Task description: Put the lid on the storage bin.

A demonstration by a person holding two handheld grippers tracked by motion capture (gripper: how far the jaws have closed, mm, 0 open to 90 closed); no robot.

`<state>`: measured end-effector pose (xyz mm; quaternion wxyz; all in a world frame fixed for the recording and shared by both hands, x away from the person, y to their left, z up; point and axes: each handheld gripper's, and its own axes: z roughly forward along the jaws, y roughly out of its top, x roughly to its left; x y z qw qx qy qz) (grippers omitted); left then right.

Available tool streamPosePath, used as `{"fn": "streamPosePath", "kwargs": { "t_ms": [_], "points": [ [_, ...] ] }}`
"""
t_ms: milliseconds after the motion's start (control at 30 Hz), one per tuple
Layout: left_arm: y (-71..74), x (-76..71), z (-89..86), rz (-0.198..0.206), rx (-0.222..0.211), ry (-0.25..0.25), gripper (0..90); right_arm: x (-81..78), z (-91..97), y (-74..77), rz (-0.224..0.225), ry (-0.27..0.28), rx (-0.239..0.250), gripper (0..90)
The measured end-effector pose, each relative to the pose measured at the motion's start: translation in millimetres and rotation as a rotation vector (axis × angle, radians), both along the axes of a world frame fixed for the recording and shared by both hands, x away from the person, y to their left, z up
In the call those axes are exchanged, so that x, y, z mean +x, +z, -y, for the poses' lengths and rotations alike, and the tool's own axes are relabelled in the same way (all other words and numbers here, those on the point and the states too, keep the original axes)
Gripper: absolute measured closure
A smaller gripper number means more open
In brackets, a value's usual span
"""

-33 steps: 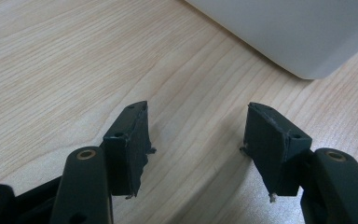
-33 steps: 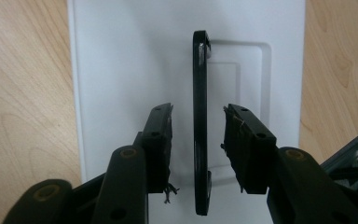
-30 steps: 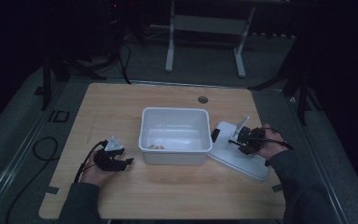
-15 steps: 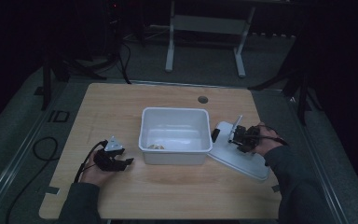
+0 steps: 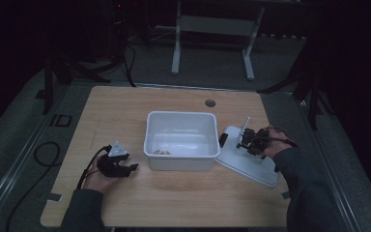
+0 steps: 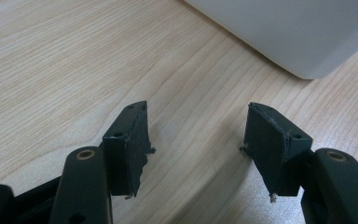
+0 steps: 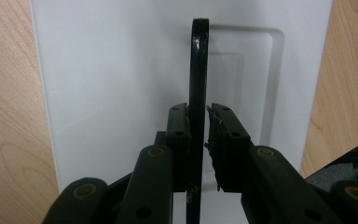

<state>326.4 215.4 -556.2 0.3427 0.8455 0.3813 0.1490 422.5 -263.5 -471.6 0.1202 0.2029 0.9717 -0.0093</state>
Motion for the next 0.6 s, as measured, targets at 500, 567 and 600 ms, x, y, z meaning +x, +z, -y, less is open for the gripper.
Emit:
{"fn": "streamPosePath", "kwargs": {
  "t_ms": [500,567,600],
  "points": [
    [-0.2,0.0,-0.1,0.001,-0.002,-0.001,40.3,6.8,0.2,2.8,-0.032,0.008,-0.012,84.1],
    [-0.2,-0.1,-0.1,0.001,-0.002,-0.001,40.3,6.9,0.8,2.7,-0.028,0.010,-0.014,84.2],
    [-0.2,-0.1,-0.1,0.001,-0.002,-0.001,40.3,6.7,0.9,2.6,-0.027,0.013,-0.014,84.2]
  ]
}}
